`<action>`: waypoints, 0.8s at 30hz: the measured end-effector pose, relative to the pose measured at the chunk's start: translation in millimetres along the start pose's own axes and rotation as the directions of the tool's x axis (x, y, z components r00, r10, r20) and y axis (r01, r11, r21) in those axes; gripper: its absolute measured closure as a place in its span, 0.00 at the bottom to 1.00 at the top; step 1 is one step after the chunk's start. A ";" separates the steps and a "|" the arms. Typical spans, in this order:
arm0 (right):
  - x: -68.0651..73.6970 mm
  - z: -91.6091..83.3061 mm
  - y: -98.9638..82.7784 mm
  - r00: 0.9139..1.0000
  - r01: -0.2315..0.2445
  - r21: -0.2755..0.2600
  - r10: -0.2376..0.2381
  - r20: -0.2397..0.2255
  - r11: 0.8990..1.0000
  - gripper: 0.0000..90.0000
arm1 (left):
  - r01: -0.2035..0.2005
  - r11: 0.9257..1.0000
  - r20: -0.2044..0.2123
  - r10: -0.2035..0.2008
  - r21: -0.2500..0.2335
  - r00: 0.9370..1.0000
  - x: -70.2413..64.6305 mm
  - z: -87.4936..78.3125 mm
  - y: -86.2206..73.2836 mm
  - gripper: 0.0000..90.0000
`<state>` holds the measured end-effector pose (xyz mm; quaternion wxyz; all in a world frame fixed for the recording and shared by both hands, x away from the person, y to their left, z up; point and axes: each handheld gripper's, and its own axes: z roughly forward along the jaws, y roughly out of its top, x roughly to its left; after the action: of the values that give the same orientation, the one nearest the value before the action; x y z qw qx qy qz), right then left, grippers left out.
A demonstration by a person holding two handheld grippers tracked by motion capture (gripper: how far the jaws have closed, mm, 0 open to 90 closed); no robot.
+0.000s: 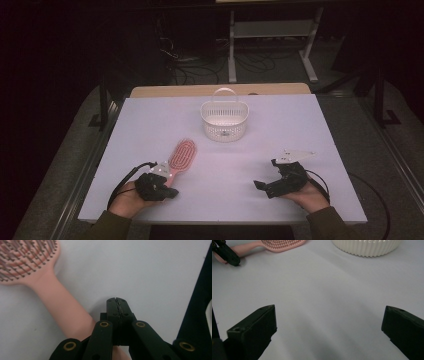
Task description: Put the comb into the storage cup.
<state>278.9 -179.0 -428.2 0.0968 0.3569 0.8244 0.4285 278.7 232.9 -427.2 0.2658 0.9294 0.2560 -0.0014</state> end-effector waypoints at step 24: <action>0.4 0.6 -0.3 1.000 0.003 0.007 -0.003 -0.002 1.000 0.00 | 0.089 0.996 -0.075 -0.090 -0.012 0.993 22.5 -17.1 -20.8 1.00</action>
<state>278.7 -178.4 -428.8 0.0954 0.3557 0.8264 0.4260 286.1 267.2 -425.9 0.2595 0.9153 0.3072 0.0229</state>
